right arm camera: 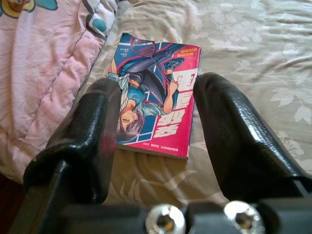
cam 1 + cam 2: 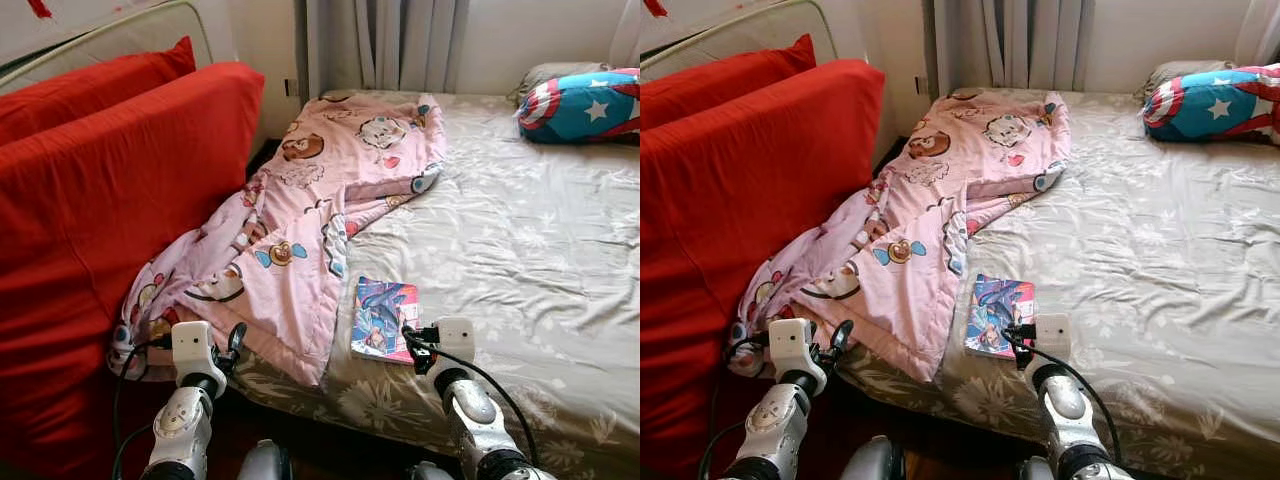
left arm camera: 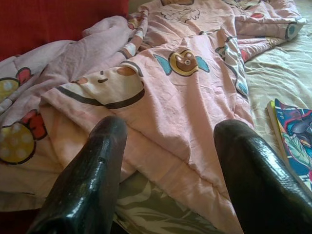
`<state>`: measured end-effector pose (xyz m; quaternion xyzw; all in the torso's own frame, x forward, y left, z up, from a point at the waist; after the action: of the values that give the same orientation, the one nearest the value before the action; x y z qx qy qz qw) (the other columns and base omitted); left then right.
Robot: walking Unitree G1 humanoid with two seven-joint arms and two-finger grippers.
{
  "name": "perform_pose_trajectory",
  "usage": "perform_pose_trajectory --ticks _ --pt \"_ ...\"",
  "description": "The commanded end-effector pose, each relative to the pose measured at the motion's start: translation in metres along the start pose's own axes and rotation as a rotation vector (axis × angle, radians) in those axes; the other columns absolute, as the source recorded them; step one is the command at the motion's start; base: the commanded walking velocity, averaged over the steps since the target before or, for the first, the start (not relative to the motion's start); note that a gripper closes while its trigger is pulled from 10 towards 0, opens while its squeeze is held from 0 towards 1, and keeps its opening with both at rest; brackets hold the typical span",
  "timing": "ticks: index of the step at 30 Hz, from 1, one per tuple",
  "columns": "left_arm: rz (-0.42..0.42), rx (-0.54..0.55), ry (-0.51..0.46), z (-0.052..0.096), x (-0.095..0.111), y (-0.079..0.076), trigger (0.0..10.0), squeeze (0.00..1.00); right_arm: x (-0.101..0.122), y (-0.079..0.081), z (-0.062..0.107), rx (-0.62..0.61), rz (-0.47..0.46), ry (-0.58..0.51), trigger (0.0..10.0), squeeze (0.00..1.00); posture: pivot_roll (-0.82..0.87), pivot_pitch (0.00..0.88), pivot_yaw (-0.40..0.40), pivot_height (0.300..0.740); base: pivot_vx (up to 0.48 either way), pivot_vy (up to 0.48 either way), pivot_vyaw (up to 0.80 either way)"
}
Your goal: Clean up the room
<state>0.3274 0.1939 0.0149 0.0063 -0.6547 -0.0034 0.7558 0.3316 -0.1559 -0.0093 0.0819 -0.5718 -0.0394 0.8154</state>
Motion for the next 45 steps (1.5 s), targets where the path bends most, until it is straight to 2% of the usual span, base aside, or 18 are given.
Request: perform_pose_trajectory --ticks 1,22,29,41,45 --pt "-0.011 0.005 0.007 0.000 0.000 0.004 10.0 0.00 -0.001 0.001 0.001 0.008 -0.010 -0.001 10.0 0.00 -0.04 0.044 0.070 0.593 0.000 0.000 0.00" --pt "-0.004 0.009 0.009 -0.001 0.000 0.005 10.0 0.00 -0.006 0.003 0.002 0.034 0.013 0.020 10.0 0.00 -0.03 0.046 0.073 0.593 0.000 0.000 0.00" --pt "-0.002 0.009 0.007 -0.001 0.001 0.004 10.0 0.00 -0.019 -0.005 0.008 0.020 -0.004 0.071 10.0 0.00 -0.03 0.048 0.072 0.593 0.000 0.000 0.80" --pt "-0.004 0.012 -0.003 -0.001 0.003 0.006 10.0 0.00 -0.024 -0.010 0.009 0.003 -0.007 0.114 10.0 0.00 -0.03 0.074 0.076 0.593 0.278 0.000 0.16" --pt "-0.006 0.016 -0.006 0.000 0.003 0.007 10.0 0.00 -0.019 -0.007 0.006 0.011 -0.004 0.104 10.0 0.00 -0.02 0.084 0.079 0.593 0.300 0.000 0.00"
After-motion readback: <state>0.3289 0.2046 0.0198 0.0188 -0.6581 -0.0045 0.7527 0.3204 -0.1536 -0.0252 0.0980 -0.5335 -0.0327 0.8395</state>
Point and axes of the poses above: a point about 5 cm out from each wrist's last joint towards the gripper, its own z axis pointing back from the gripper into the wrist, its own x axis along the axis of the wrist's last joint, y = z × x, the point moved 4 cm from there along -z, pointing out of the wrist towards the gripper, and after that the axes turned 7 degrees about -z, right-handed, at the moved point
